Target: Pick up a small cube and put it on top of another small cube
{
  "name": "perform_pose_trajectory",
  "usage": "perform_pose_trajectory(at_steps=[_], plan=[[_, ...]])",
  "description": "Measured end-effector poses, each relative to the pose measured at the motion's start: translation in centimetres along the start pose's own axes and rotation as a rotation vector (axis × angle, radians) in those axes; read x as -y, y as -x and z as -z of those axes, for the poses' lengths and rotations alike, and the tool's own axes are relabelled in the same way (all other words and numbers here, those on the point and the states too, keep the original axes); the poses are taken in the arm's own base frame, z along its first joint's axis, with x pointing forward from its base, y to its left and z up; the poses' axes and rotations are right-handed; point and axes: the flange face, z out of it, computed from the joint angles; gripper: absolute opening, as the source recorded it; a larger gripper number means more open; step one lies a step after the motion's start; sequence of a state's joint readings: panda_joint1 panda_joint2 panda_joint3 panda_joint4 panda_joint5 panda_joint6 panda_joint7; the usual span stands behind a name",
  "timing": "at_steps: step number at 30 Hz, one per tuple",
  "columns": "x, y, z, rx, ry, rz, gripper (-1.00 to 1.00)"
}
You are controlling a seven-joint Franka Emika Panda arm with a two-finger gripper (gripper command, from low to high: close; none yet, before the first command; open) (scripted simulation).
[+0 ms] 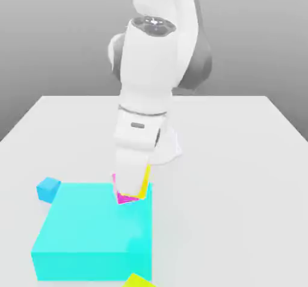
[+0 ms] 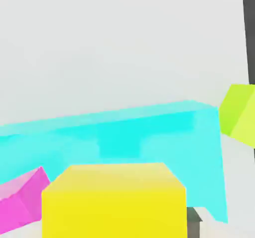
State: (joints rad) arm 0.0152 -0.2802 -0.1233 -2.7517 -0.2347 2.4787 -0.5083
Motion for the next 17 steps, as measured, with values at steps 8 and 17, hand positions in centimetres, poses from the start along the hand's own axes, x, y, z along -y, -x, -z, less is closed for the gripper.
perform_pose_trajectory(at_steps=[8,17], plan=[[0.9,6.2,1.7,-0.042,-0.090,-0.135,-1.00],[1.7,6.3,-4.3,-0.047,-0.102,-0.145,1.00]])
